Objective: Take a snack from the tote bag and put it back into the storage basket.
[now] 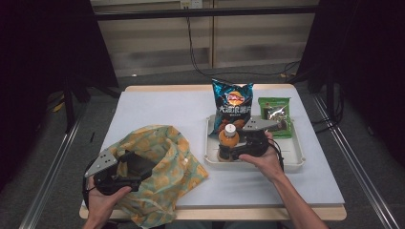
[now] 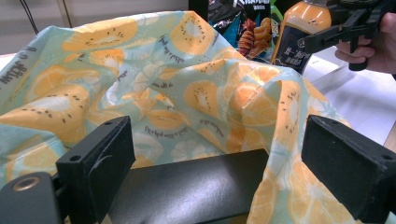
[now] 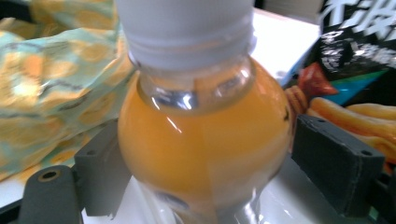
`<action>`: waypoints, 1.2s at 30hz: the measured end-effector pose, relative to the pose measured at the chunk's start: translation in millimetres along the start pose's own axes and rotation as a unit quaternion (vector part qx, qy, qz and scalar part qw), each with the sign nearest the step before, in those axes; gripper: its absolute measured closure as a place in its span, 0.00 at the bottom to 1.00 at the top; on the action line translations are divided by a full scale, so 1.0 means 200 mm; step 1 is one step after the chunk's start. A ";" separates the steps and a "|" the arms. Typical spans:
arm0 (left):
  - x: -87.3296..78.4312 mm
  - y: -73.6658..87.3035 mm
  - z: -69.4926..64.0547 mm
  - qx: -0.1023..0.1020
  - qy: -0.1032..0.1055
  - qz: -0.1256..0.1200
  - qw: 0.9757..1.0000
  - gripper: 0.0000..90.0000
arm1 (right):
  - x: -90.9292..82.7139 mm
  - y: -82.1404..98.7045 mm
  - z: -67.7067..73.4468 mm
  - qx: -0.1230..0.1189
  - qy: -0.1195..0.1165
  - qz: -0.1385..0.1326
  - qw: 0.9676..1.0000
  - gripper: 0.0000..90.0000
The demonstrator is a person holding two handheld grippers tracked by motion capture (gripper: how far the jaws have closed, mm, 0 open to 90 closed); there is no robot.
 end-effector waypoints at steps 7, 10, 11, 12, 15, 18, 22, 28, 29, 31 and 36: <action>0.00 0.00 0.00 0.004 0.002 -0.002 1.000 0.10 | -0.01 0.01 0.09 0.032 0.040 -0.027 0.998 0.17; 0.00 0.00 -0.01 0.006 0.003 -0.004 1.000 0.10 | -0.02 0.01 0.10 0.038 0.059 -0.033 0.997 0.17; 0.00 0.00 -0.01 0.006 0.006 -0.003 1.000 0.10 | -0.02 0.01 0.11 0.044 0.065 -0.033 0.996 0.18; 0.00 0.00 0.00 0.007 0.005 -0.004 1.000 0.10 | -0.02 0.01 0.12 0.043 0.075 -0.033 0.996 0.18; 0.00 0.00 0.00 0.008 0.004 -0.002 1.000 0.10 | -0.01 0.01 0.15 0.041 0.087 -0.032 0.995 0.18; 0.00 0.00 0.00 0.006 0.004 -0.002 1.000 0.10 | 0.01 0.01 0.16 0.057 0.097 -0.036 0.993 0.20; -0.01 0.00 0.00 0.007 0.000 -0.001 1.000 0.10 | 0.04 0.00 0.17 0.068 0.128 -0.039 0.989 0.25; -0.01 0.00 0.00 0.006 -0.001 -0.001 1.000 0.10 | 0.05 0.00 0.17 0.069 0.137 -0.037 0.988 0.33; 0.00 0.00 0.00 0.007 -0.001 -0.001 1.000 0.10 | 0.05 -0.01 0.16 0.068 0.133 -0.035 0.988 0.33; 0.00 0.00 0.00 0.005 -0.001 -0.001 1.000 0.10 | 0.05 -0.01 0.16 0.069 0.130 -0.033 0.989 0.33; -0.01 0.00 0.00 0.006 0.001 -0.002 1.000 0.10 | 0.04 -0.02 0.13 0.055 0.113 -0.027 0.992 0.33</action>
Point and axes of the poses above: each handheld gripper's, and its own axes: x roughly forward along the jaws, y roughly out of its underside, z roughly to its left, the point moved 2 cm from there along x, roughly forward along the jaws, and after that the axes turned 2 degrees about -y, right-handed, at the moved point
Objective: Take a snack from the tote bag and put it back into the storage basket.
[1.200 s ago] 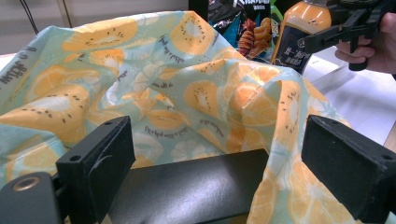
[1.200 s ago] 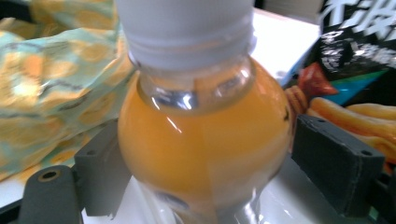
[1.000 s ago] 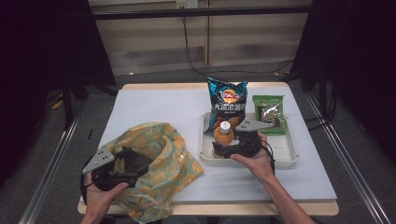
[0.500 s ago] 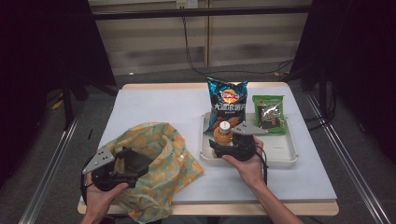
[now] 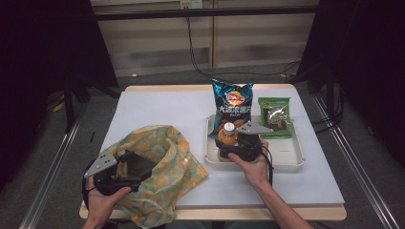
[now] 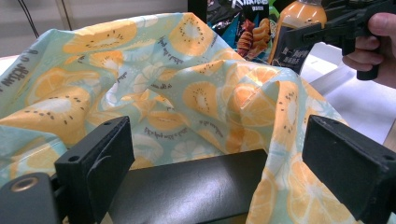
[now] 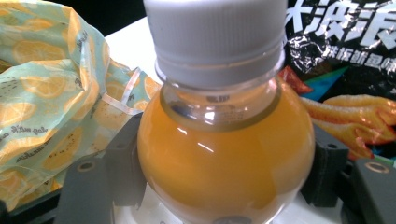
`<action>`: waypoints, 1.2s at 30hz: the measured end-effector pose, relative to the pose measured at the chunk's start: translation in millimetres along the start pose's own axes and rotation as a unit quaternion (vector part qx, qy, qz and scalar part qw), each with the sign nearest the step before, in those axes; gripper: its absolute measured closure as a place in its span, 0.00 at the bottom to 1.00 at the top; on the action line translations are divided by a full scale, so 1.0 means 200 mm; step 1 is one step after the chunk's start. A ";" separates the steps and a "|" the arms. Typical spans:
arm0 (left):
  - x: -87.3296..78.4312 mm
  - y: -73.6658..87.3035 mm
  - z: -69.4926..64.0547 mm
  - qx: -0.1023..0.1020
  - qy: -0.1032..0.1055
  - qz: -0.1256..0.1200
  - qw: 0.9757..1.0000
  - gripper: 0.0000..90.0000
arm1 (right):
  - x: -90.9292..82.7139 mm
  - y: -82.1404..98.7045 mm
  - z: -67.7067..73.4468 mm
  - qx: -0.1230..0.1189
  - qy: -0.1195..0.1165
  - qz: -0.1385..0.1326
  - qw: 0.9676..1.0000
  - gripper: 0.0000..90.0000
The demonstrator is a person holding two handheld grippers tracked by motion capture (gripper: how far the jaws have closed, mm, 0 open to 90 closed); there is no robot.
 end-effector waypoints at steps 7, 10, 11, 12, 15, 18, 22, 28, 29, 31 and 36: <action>0.00 0.00 0.00 -0.002 0.000 -0.001 1.000 0.10 | 0.01 -0.03 -0.07 -0.005 -0.078 -0.008 0.997 0.34; 0.00 0.00 0.00 0.000 0.000 -0.001 1.000 0.10 | 0.01 -0.05 -0.10 -0.019 -0.118 -0.009 0.993 0.34; 0.00 0.00 0.00 0.000 0.000 -0.001 1.000 0.10 | 0.01 -0.05 -0.10 -0.019 -0.118 -0.009 0.993 0.34; 0.00 0.00 0.00 -0.001 0.001 0.000 1.000 0.10 | 0.01 -0.05 -0.11 -0.027 -0.136 -0.006 0.990 0.34; 0.00 0.00 0.00 0.000 0.001 -0.001 1.000 0.10 | 0.01 -0.06 -0.13 -0.036 -0.159 -0.005 0.987 0.34; 0.00 0.00 0.00 -0.001 0.000 -0.001 1.000 0.10 | 0.01 -0.07 -0.15 -0.043 -0.184 -0.009 0.982 0.34; 0.01 0.00 0.00 -0.002 0.000 0.000 1.000 0.10 | 0.01 -0.09 -0.17 -0.055 -0.209 -0.002 0.976 0.34; 0.01 0.00 0.00 -0.001 0.000 0.000 1.000 0.10 | 0.05 -0.07 -0.20 -0.070 -0.228 0.017 0.971 0.34; 0.01 0.00 0.00 -0.001 0.000 0.000 1.000 0.10 | 0.05 -0.07 -0.20 -0.070 -0.228 0.017 0.971 0.34; 0.01 0.00 0.00 0.001 0.000 0.001 1.000 0.10 | 0.06 -0.06 -0.20 -0.075 -0.233 0.026 0.969 0.34; 0.01 0.00 0.00 0.003 -0.001 0.002 1.000 0.10 | 0.08 -0.06 -0.20 -0.089 -0.236 0.030 0.967 0.34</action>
Point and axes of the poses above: each handheld gripper's, and its own axes: x roughly forward along the jaws, y roughly out of its underside, z roughly to its left, the point moved 2 cm from there along x, roughly forward along the jaws, and after that the axes turned 2 degrees about -y, right-handed, at the moved point
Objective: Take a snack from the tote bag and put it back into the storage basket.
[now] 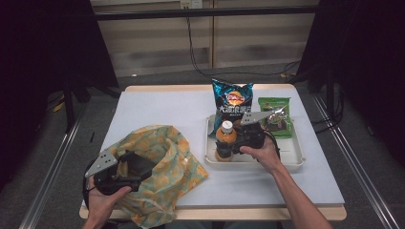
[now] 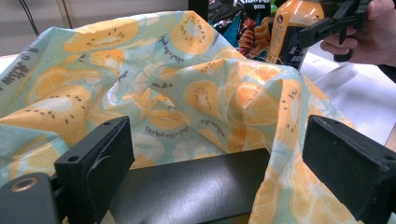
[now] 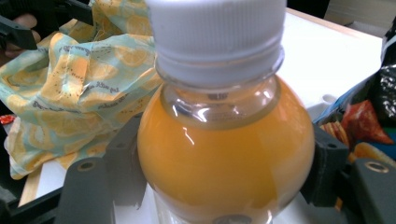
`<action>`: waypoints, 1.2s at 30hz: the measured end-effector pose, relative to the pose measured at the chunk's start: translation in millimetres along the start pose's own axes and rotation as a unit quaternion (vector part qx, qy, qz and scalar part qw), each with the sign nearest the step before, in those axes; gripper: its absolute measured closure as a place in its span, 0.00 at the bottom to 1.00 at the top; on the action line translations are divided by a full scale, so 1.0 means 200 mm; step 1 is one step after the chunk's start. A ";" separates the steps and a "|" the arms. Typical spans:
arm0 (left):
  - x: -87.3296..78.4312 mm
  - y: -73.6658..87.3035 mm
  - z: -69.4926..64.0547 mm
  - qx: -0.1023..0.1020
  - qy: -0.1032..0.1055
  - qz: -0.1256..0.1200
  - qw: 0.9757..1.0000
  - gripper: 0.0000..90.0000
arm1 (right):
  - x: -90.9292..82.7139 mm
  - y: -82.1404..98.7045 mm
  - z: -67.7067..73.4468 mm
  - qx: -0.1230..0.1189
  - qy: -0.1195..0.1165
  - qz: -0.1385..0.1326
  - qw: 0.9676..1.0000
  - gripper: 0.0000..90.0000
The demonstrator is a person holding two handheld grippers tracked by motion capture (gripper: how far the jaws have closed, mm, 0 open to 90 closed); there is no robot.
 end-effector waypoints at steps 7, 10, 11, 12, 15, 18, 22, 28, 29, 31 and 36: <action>0.00 0.00 0.00 -0.002 0.000 -0.001 1.000 0.10 | 0.01 0.00 0.00 -0.015 -0.005 0.005 1.000 0.34; 0.00 0.00 0.00 -0.004 0.000 0.000 1.000 0.10 | 0.00 0.00 0.00 -0.010 -0.004 0.006 1.000 0.33; 0.00 0.00 -0.01 -0.002 0.001 0.001 1.000 0.10 | 0.00 0.00 0.00 -0.010 -0.005 0.007 1.000 0.33; 0.00 0.00 -0.01 -0.002 0.001 0.001 1.000 0.10 | 0.00 0.01 0.01 -0.011 -0.003 0.008 1.000 0.33; 0.00 0.00 -0.01 -0.001 -0.005 0.003 1.000 0.10 | 0.00 0.01 0.02 -0.011 0.001 0.009 1.000 0.32; 0.00 0.00 -0.01 -0.003 -0.001 0.000 1.000 0.10 | 0.01 0.01 0.03 -0.002 0.012 0.017 1.000 0.24; 0.00 0.00 -0.01 -0.001 -0.002 0.002 1.000 0.10 | -0.01 0.02 0.04 0.010 0.033 0.012 0.999 0.17; 0.00 0.00 -0.02 0.001 0.007 0.003 1.000 0.11 | -0.07 0.01 0.07 0.027 0.064 -0.009 0.998 0.13; 0.00 0.00 -0.03 0.000 0.008 0.003 1.000 0.12 | -0.08 0.01 0.08 0.027 0.068 -0.011 0.997 0.13; 0.01 -0.01 -0.03 -0.001 0.008 0.003 1.000 0.12 | -0.13 0.00 0.11 0.033 0.086 -0.018 0.996 0.13; 0.01 -0.01 -0.04 0.000 0.017 0.004 1.000 0.16 | -0.19 0.02 0.17 0.048 0.108 -0.028 0.993 0.15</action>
Point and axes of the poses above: each handheld gripper's, and its own axes: x roughly forward along the jaws, y roughly out of its underside, z roughly to its left, the point moved 2 cm from there along x, roughly forward along the jaws, and after that the axes turned 2 degrees about -y, right-handed, at the moved point
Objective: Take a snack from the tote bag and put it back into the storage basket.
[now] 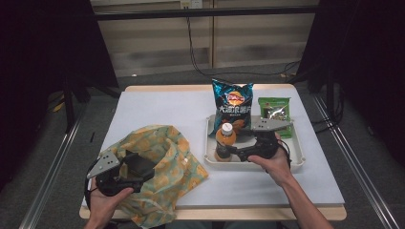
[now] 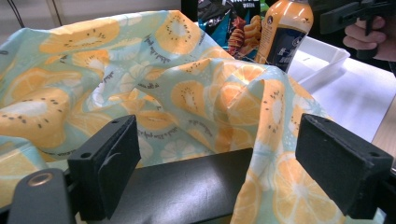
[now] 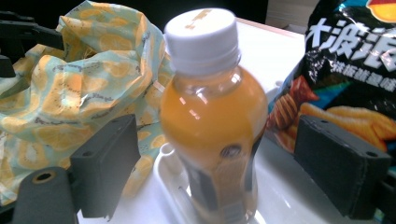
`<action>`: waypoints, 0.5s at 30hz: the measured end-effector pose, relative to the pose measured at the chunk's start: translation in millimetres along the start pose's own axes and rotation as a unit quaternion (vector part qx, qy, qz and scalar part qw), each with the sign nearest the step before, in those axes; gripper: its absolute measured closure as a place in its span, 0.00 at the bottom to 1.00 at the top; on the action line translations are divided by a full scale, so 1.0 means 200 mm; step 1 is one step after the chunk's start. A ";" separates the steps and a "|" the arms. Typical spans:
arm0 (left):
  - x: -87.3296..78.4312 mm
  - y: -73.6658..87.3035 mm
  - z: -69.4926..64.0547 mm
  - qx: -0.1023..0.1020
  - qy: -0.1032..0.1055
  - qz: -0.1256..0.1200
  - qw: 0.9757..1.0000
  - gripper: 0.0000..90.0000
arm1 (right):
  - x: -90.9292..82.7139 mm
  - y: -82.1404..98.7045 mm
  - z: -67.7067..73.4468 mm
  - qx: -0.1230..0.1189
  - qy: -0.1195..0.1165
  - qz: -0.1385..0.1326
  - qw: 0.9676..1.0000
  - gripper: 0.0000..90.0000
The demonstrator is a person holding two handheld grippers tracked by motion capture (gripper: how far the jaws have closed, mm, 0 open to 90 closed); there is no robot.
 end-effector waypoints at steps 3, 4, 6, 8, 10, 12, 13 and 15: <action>0.00 0.00 0.00 0.002 0.003 0.002 1.000 0.19 | -0.02 0.01 0.02 0.000 0.007 0.000 1.000 0.18; 0.00 0.00 -0.01 0.003 0.002 0.002 1.000 0.19 | -0.03 0.01 0.03 0.000 0.006 -0.001 1.000 0.19; 0.01 0.00 -0.02 0.006 0.008 0.007 1.000 0.24 | -0.06 0.01 0.05 0.005 0.006 0.000 1.000 0.28; 0.02 0.00 -0.02 0.007 0.018 0.009 1.000 0.27 | -0.08 0.02 0.06 0.009 0.010 0.000 1.000 0.31; 0.03 0.00 -0.03 0.008 0.023 0.013 1.000 0.34 | -0.10 0.03 0.07 0.012 0.008 0.000 1.000 0.36; 0.05 0.00 -0.03 0.006 0.027 0.018 0.999 0.39 | -0.11 0.04 0.07 0.015 0.010 0.002 1.000 0.40; 0.05 0.00 -0.03 0.006 0.027 0.018 0.999 0.41 | -0.11 0.04 0.07 0.015 0.010 0.002 1.000 0.40; 0.06 -0.01 -0.04 0.007 0.035 0.020 0.999 0.44 | -0.13 0.05 0.08 0.018 0.011 0.002 1.000 0.45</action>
Point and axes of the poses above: each handheld gripper's, and its own axes: x roughly forward along the jaws, y roughly out of its underside, z roughly to its left, the point moved 2 cm from there along x, roughly forward along the jaws, and after that the axes turned 2 degrees about -y, right-handed, at the moved point
